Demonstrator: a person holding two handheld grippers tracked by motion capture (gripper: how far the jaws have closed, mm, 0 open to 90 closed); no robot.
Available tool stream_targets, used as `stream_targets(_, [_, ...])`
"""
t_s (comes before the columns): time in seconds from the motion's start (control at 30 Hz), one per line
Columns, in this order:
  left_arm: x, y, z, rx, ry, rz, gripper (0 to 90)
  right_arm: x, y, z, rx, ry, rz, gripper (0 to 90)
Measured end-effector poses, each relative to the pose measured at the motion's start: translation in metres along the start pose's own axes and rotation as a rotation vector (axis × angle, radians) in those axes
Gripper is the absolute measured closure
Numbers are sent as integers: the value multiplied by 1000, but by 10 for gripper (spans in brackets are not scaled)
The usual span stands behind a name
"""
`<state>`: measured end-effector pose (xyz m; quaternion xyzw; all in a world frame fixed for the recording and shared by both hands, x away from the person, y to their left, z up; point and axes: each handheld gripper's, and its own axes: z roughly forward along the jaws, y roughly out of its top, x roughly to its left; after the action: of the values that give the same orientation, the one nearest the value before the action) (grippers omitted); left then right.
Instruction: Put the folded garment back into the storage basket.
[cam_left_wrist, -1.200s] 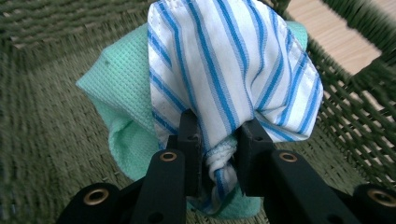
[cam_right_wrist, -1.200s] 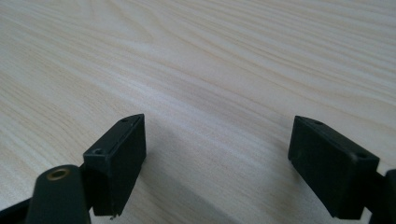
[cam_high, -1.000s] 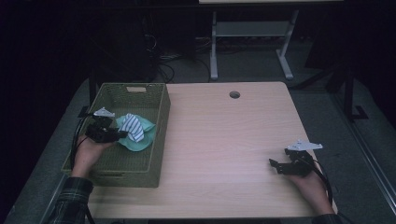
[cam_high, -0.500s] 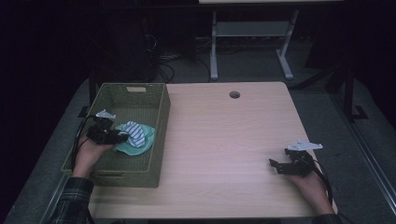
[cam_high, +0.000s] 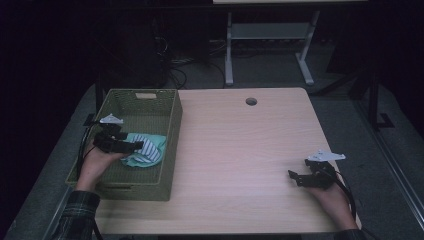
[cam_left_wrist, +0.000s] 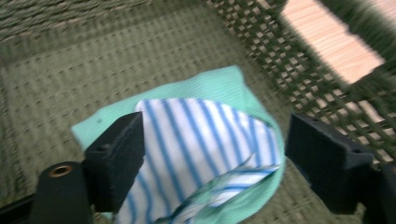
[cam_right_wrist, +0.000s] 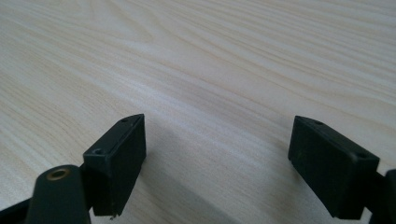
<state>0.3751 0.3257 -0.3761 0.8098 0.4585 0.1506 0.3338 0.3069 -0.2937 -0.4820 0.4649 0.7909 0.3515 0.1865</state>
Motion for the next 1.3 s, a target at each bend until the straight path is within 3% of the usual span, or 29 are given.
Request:
stream_targets(0.13, [-12, 9, -2, -30, -17, 0, 132, 0, 0, 0, 0, 0, 0, 189])
stream_targets(0.5, [-53, 34, -2, -95, -89, 46, 132, 0, 0, 0, 0, 0, 0, 189])
stream_targets(0.97, [-112, 56, 15, -101, -178, 139, 133, 0, 0, 0, 1, 0, -1, 188])
stream_targets(1.3, [-167, 57, 40, -92, -234, 203, 133, 0, 0, 0, 1, 1, -2, 183])
